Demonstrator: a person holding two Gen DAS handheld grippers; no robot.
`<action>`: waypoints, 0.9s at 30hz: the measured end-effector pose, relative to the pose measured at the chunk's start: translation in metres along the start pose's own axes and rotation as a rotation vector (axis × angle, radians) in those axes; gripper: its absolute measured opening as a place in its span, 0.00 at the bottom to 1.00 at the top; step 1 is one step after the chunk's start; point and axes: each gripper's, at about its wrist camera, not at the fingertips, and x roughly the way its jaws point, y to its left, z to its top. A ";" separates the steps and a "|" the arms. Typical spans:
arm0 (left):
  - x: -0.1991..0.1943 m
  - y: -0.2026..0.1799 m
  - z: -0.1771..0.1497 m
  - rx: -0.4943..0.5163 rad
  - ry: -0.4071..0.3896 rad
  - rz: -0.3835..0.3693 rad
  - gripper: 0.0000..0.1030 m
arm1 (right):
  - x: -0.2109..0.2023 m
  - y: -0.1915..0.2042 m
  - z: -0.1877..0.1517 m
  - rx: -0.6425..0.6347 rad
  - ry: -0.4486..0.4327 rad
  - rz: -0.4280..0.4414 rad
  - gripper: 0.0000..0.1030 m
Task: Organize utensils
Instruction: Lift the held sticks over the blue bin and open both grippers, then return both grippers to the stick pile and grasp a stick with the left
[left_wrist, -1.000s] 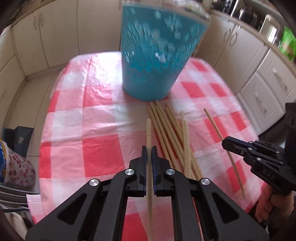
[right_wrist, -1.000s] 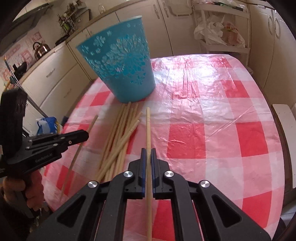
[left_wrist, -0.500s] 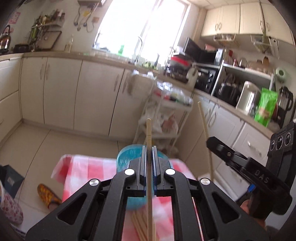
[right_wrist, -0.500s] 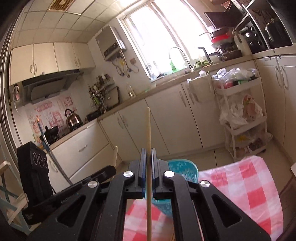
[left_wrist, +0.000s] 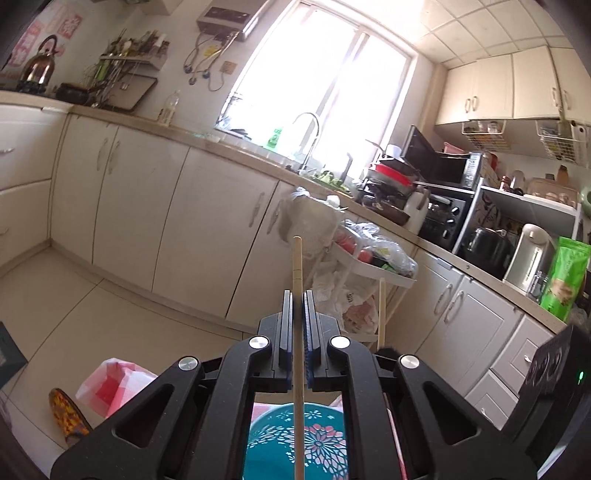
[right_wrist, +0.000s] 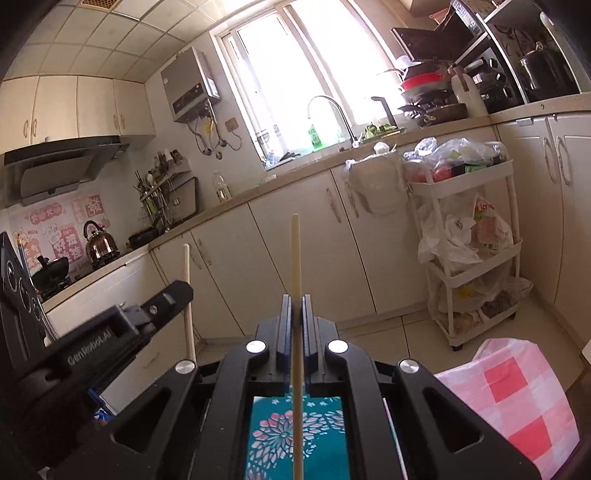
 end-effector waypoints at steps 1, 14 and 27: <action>0.003 0.002 -0.004 -0.003 0.004 0.007 0.05 | 0.003 -0.003 -0.006 0.002 0.014 -0.002 0.06; -0.035 0.008 -0.057 0.103 0.134 0.074 0.18 | -0.068 -0.027 -0.041 0.044 0.109 -0.013 0.26; -0.121 0.001 -0.187 0.268 0.532 0.089 0.62 | -0.154 -0.058 -0.171 0.069 0.514 -0.128 0.26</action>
